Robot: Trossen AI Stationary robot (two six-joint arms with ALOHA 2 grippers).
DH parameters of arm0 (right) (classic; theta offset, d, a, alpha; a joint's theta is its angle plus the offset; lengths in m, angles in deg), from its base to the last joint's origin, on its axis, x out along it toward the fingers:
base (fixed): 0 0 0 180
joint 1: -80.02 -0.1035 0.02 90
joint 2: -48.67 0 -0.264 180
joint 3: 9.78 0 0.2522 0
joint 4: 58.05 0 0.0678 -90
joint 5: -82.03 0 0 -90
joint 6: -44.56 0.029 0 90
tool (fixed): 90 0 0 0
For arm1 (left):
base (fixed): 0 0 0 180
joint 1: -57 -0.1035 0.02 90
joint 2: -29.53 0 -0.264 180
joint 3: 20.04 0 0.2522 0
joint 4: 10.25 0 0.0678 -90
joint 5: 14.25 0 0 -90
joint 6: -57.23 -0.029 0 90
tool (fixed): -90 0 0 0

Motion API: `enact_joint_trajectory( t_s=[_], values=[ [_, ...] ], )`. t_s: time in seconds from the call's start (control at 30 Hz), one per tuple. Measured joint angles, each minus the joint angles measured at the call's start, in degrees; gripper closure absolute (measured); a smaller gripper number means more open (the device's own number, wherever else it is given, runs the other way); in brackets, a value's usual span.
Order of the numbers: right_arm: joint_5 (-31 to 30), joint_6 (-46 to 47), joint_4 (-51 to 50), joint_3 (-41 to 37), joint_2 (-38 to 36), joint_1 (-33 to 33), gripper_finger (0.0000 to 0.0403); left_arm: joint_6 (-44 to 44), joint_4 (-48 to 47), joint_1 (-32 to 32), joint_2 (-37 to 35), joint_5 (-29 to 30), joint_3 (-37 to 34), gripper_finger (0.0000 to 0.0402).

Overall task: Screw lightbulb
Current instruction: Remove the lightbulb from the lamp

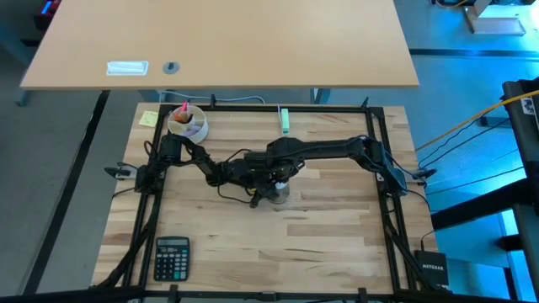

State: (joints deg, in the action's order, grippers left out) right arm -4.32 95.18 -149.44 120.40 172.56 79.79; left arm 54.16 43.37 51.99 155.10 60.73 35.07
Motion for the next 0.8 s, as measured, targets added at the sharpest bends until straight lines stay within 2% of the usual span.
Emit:
enact_joint_trajectory(
  t_s=[0.13, 0.27, 0.57, 0.8],
  values=[
    [-0.02, -3.72, -0.07, 0.01, 0.00, -0.07, 0.0131, 0.00, 0.01, 0.00, 0.00, 0.00, 0.00, 0.0210],
    [-0.22, -13.87, -0.22, 0.02, 0.00, -0.09, 0.0109, 0.07, 0.00, 0.00, 0.00, 0.00, 0.00, 0.0210],
    [-2.66, -49.03, 1.01, 0.02, 0.00, -0.22, 0.0124, 0.37, -0.15, 0.00, 0.00, 0.03, 0.01, 0.0210],
    [-3.11, -72.28, 1.04, 0.02, 0.00, -0.22, 0.0109, 0.92, -0.20, 0.02, 0.00, 0.09, 0.02, 0.0210]
  ],
)
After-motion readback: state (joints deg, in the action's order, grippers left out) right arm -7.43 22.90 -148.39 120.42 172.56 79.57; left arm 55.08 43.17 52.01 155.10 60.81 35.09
